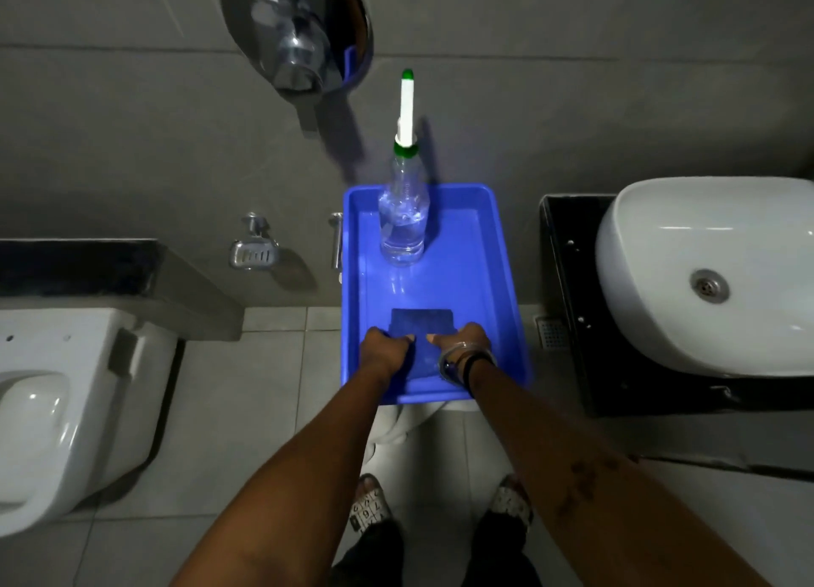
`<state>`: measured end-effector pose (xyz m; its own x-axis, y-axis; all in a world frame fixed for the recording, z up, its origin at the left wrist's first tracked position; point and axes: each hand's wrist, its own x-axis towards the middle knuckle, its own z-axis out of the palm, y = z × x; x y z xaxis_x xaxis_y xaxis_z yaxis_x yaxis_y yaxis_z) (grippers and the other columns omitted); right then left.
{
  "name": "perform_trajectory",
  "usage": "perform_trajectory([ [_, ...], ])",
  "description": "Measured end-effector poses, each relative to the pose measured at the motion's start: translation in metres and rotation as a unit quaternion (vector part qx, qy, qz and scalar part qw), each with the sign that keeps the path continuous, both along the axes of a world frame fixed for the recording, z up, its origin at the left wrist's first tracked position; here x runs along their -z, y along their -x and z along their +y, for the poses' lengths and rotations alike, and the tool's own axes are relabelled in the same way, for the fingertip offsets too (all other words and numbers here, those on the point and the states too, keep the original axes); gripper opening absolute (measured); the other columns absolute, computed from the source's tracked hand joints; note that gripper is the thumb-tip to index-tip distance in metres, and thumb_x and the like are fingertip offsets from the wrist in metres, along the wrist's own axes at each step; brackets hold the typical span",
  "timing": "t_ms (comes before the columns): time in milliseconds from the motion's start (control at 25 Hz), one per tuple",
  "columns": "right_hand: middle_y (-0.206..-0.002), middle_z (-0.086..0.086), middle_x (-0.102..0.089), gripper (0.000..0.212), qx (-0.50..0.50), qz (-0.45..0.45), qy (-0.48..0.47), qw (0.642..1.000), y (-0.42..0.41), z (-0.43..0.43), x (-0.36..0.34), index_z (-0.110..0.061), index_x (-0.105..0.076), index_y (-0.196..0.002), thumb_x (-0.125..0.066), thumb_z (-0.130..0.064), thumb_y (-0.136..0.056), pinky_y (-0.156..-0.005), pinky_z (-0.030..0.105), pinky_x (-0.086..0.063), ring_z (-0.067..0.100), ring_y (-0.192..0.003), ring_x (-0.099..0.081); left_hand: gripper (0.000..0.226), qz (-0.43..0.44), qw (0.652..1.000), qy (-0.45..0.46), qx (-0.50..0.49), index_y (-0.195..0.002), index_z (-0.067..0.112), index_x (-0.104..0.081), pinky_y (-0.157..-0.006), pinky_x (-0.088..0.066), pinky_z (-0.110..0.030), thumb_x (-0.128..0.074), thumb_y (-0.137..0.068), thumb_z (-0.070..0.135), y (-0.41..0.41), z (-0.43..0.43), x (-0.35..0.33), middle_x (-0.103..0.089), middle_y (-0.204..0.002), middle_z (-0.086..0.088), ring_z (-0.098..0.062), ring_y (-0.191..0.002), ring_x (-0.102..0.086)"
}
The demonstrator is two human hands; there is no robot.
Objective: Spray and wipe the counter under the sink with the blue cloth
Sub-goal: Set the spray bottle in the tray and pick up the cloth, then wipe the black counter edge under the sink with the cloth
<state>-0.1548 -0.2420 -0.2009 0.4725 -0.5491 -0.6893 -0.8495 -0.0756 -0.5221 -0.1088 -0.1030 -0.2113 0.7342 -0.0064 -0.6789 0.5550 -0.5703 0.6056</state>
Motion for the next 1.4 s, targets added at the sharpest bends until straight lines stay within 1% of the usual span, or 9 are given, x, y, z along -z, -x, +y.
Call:
perform_trajectory([
  [120,-0.133,0.020,-0.056,0.056,-0.013,0.013,-0.088,0.996,0.002,-0.009,-0.001,0.004,-0.052,-0.126,-0.073,-0.019,-0.079,-0.080,0.030,-0.044,0.033,-0.121,-0.056,0.044,0.061,0.995,0.052,-0.064,-0.111,-0.009,-0.065,-0.077,-0.059,-0.039,-0.079,-0.081,0.020,0.003,-0.003,0.000,-0.070,-0.109,-0.025,-0.026,-0.083,-0.066],
  [280,-0.136,0.016,-0.055,0.055,-0.052,0.030,-0.100,0.993,0.005,-0.018,-0.016,0.002,-0.051,-0.127,-0.067,-0.031,-0.086,-0.104,0.037,-0.043,0.031,-0.125,-0.053,0.023,0.083,0.983,0.141,-0.081,-0.094,0.001,-0.066,-0.072,-0.059,-0.030,-0.073,-0.087,0.022,0.004,0.000,-0.022,-0.070,-0.103,-0.015,-0.027,-0.083,-0.068],
  [400,-0.106,0.019,-0.061,0.035,-0.001,-0.016,-0.190,0.982,0.016,-0.027,-0.040,-0.001,-0.060,-0.099,-0.073,-0.026,-0.080,-0.096,0.044,-0.050,0.032,-0.096,-0.060,0.036,0.165,0.928,0.317,-0.107,-0.121,0.001,-0.063,-0.095,-0.056,-0.042,-0.065,-0.092,0.021,0.014,0.006,-0.045,-0.072,-0.116,-0.016,-0.032,-0.108,-0.068],
  [520,-0.092,0.015,-0.066,0.016,0.085,-0.109,-0.318,0.938,0.036,-0.035,-0.065,-0.006,-0.061,-0.092,-0.071,-0.010,-0.081,-0.083,0.044,-0.057,0.030,-0.080,-0.064,0.031,0.181,0.887,0.405,-0.128,-0.115,0.003,-0.067,-0.076,-0.063,-0.039,-0.067,-0.088,0.018,0.026,0.005,-0.067,-0.077,-0.103,-0.014,-0.027,-0.090,-0.075],
  [640,-0.065,0.006,-0.072,0.009,0.080,-0.179,-0.289,0.937,0.050,-0.048,-0.087,-0.004,-0.064,-0.075,-0.072,-0.002,-0.079,-0.057,0.030,-0.059,0.020,-0.059,-0.069,0.026,0.219,0.853,0.459,-0.116,-0.109,0.002,-0.073,-0.073,-0.063,-0.041,-0.066,-0.089,0.018,0.035,-0.011,-0.082,-0.075,-0.108,-0.019,-0.032,-0.092,-0.075],
  [760,-0.079,0.016,-0.067,0.012,0.086,-0.200,-0.218,0.951,0.073,-0.066,-0.097,-0.004,-0.064,-0.070,-0.074,-0.005,-0.077,-0.072,0.038,-0.058,0.027,-0.071,-0.063,0.022,0.250,0.858,0.442,-0.080,-0.109,0.000,-0.069,-0.066,-0.063,-0.041,-0.062,-0.092,0.011,0.051,-0.034,-0.090,-0.076,-0.103,-0.020,-0.032,-0.086,-0.076],
  [840,-0.081,0.014,-0.063,0.014,0.085,-0.187,-0.189,0.960,0.096,-0.080,-0.102,-0.008,-0.064,-0.076,-0.069,-0.018,-0.084,-0.060,0.031,-0.053,0.025,-0.069,-0.059,0.020,0.242,0.879,0.408,-0.047,-0.110,0.001,-0.065,-0.059,-0.062,-0.037,-0.061,-0.092,0.009,0.063,-0.053,-0.092,-0.078,-0.093,-0.017,-0.029,-0.078,-0.077],
  [1240,-0.083,0.010,-0.069,0.023,0.172,-0.260,-0.126,0.942,0.191,-0.250,-0.147,-0.015,-0.061,-0.081,-0.057,-0.035,-0.091,-0.061,0.029,-0.052,0.021,-0.065,-0.065,0.030,-0.038,0.975,0.218,-0.001,-0.115,-0.002,-0.064,-0.066,-0.056,-0.032,-0.070,-0.086,0.003,0.127,-0.203,-0.083,-0.069,-0.102,-0.019,-0.024,-0.081,-0.064],
  [1400,-0.086,0.012,-0.070,0.018,0.212,-0.254,-0.084,0.940,0.217,-0.308,-0.153,-0.012,-0.063,-0.087,-0.058,-0.029,-0.090,-0.066,0.031,-0.052,0.025,-0.072,-0.068,0.030,-0.288,0.934,0.108,0.183,-0.112,0.002,-0.066,-0.080,-0.049,-0.031,-0.062,-0.083,-0.005,0.161,-0.229,-0.042,-0.072,-0.102,-0.019,-0.024,-0.090,-0.066],
])
